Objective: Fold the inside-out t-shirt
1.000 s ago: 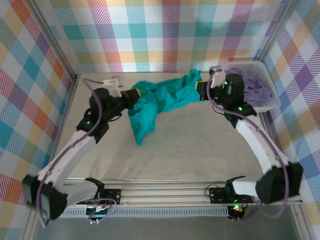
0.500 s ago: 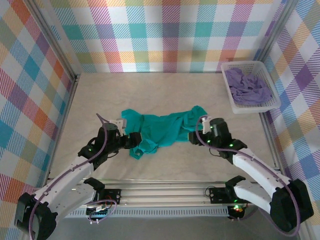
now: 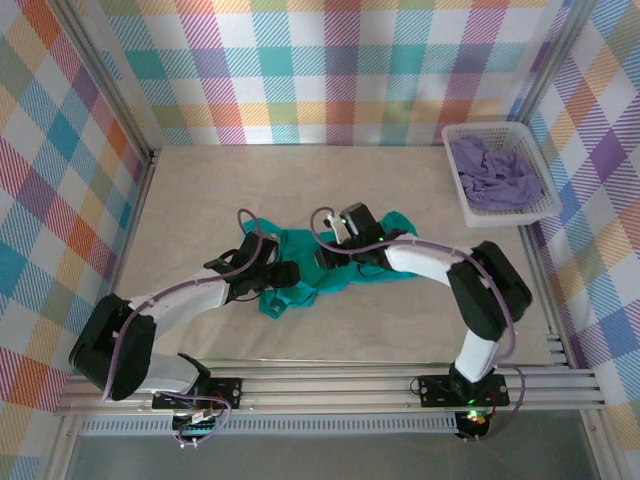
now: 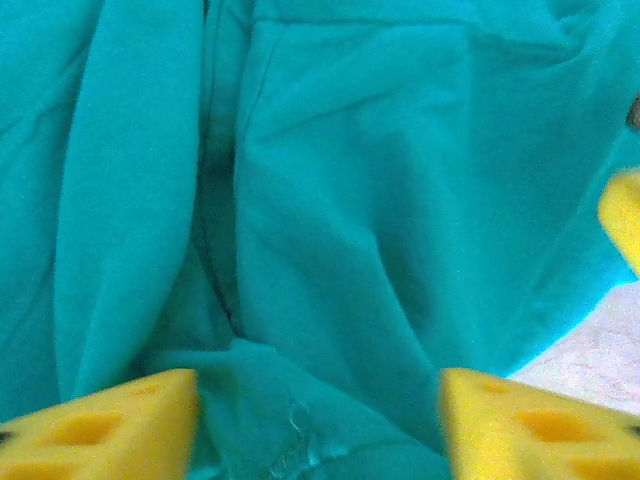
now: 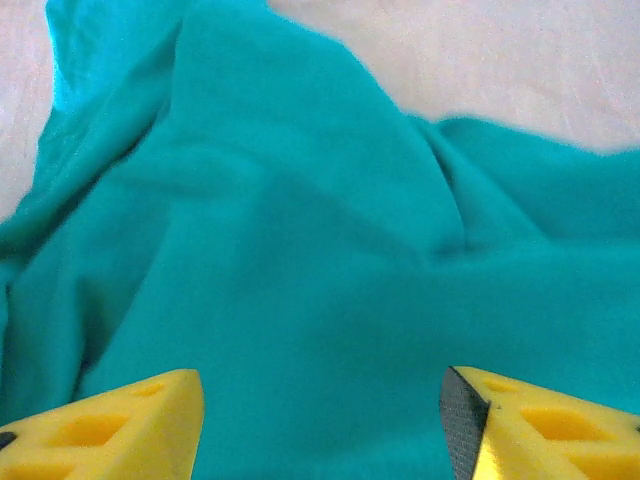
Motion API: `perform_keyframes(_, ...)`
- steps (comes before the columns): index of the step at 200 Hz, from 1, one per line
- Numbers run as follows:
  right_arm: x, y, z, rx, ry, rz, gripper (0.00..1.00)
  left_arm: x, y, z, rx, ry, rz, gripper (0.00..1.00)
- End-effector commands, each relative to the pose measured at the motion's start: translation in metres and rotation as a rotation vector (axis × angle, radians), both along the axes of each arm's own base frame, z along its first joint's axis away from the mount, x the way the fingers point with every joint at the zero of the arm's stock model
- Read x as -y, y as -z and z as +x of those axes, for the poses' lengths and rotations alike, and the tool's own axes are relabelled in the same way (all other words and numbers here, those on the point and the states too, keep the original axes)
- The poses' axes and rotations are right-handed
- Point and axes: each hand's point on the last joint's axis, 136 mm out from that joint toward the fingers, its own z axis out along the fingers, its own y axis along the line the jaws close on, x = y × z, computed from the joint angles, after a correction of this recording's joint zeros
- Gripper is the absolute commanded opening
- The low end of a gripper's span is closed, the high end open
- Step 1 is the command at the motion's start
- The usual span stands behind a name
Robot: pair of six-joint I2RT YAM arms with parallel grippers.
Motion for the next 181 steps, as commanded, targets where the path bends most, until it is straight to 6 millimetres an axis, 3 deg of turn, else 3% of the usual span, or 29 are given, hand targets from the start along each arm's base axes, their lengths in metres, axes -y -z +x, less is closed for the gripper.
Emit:
perform_keyframes(1,-0.021,-0.006,0.018,0.035,-0.064,-0.002,0.66,-0.003,0.000,0.006,0.025,-0.030,0.017,0.44)
perform_keyframes(23,-0.042,0.005,0.019,0.003,-0.155,-0.029,0.74,-0.013,0.006,-0.005,0.029,-0.047,0.018,0.26)
perform_keyframes(41,-0.055,0.021,0.019,-0.021,-0.204,-0.076,0.72,-0.020,0.010,-0.012,0.038,-0.061,0.013,0.13)
perform_keyframes(53,-0.059,0.024,0.022,-0.032,-0.208,-0.078,0.62,-0.024,0.012,-0.015,0.039,-0.070,0.018,0.07)
perform_keyframes(70,-0.061,0.019,0.026,-0.011,-0.201,-0.070,0.38,-0.028,0.013,-0.018,0.041,-0.077,0.019,0.03)
perform_keyframes(109,-0.053,-0.044,0.033,0.098,-0.190,-0.003,0.00,-0.034,0.011,-0.020,0.067,-0.084,0.018,0.00)
perform_keyframes(135,-0.026,-0.090,0.024,0.137,-0.159,0.080,0.00,-0.032,-0.008,-0.015,0.138,-0.074,-0.019,0.00)
perform_keyframes(151,-0.004,-0.115,0.013,0.170,-0.132,0.128,0.00,-0.022,-0.034,-0.012,0.233,-0.017,-0.075,0.00)
perform_keyframes(167,0.016,-0.127,-0.005,0.187,-0.118,0.184,0.00,-0.002,-0.057,-0.017,0.317,0.108,-0.161,0.00)
perform_keyframes(181,0.030,-0.122,-0.023,0.177,-0.109,0.205,0.00,0.017,-0.064,-0.025,0.339,0.204,-0.230,0.01)
